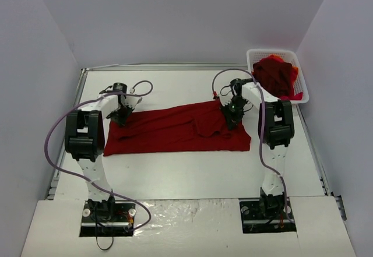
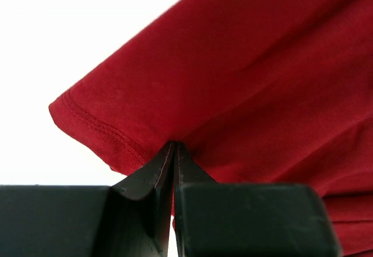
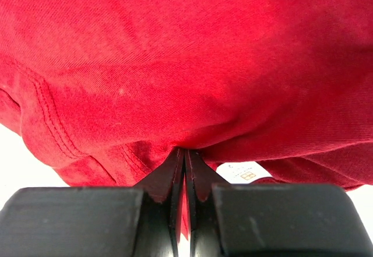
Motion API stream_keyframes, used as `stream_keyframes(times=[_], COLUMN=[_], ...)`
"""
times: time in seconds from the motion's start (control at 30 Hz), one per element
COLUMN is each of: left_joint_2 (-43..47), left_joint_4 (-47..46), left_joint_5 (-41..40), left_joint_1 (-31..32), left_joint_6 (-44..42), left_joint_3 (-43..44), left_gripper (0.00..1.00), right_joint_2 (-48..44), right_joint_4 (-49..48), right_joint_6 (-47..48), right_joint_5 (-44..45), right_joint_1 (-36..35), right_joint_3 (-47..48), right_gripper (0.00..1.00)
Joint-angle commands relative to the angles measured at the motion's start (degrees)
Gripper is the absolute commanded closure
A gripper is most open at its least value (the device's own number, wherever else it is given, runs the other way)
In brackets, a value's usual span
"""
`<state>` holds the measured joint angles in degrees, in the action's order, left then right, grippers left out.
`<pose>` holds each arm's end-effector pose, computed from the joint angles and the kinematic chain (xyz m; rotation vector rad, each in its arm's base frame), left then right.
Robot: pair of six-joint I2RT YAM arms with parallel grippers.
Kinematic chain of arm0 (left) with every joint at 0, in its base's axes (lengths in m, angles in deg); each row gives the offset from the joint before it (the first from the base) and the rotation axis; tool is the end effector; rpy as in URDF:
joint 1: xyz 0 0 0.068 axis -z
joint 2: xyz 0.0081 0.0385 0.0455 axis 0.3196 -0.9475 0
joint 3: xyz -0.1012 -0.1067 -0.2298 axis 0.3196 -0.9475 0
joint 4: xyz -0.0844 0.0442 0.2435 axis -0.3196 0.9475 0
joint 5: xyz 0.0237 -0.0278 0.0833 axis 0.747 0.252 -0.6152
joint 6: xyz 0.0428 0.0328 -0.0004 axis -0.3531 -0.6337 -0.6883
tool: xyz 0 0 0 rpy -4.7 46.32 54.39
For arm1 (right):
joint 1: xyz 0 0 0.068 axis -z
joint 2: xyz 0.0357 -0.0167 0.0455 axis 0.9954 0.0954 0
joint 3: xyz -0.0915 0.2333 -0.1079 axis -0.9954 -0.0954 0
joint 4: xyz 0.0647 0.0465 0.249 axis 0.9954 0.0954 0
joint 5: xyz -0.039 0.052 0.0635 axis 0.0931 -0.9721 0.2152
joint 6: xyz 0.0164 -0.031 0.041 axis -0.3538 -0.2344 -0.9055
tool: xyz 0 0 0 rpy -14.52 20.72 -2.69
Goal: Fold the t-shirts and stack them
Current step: Rotate the tshirt 90 degrees
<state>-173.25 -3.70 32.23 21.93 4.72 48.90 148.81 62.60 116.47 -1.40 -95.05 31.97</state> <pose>0.3995 -0.0248 0.1719 0.6378 2.6904 0.0160 0.4247 0.0934 0.1500 -1.0238 2.6146 0.5204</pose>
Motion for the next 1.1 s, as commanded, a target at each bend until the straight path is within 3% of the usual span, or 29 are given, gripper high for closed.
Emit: stream_keyframes(times=[0.0, 0.37, 0.67, 0.83, 1.07], left_joint_2=[2.5, 10.6, 14.0, 14.8, 14.7], left_joint_4=[5.8, 9.7, 12.4, 13.4, 14.8], left_joint_5=[-0.8, -1.3, 1.6, 2.9, 3.7], left_joint_1=[0.5, 3.3, 9.8, 14.8, 18.0], left_joint_6=[-1.8, -2.2, -0.9, 0.0, 0.6], left_joint_3=[-4.9, -13.1, -17.4, -18.2, -16.8], left_gripper=[0.98, 0.98, 0.98, 0.98, 0.98], right_joint_2=[7.5, 22.7, 33.7, 33.7, 33.3], right_joint_4=[-6.5, -2.6, -3.0, -9.3, -17.2], right_joint_6=[0.9, -1.7, -5.8, -6.9, -8.5], right_joint_5=[4.1, 1.3, 0.0, 1.6, 2.9], right_joint_1=[0.2, -0.1, -2.0, -4.8, -7.4], right_joint_3=[4.2, 31.3, 53.1, 52.8, 53.4], right_gripper=[1.00, 1.00, 0.97, 0.88, 0.83])
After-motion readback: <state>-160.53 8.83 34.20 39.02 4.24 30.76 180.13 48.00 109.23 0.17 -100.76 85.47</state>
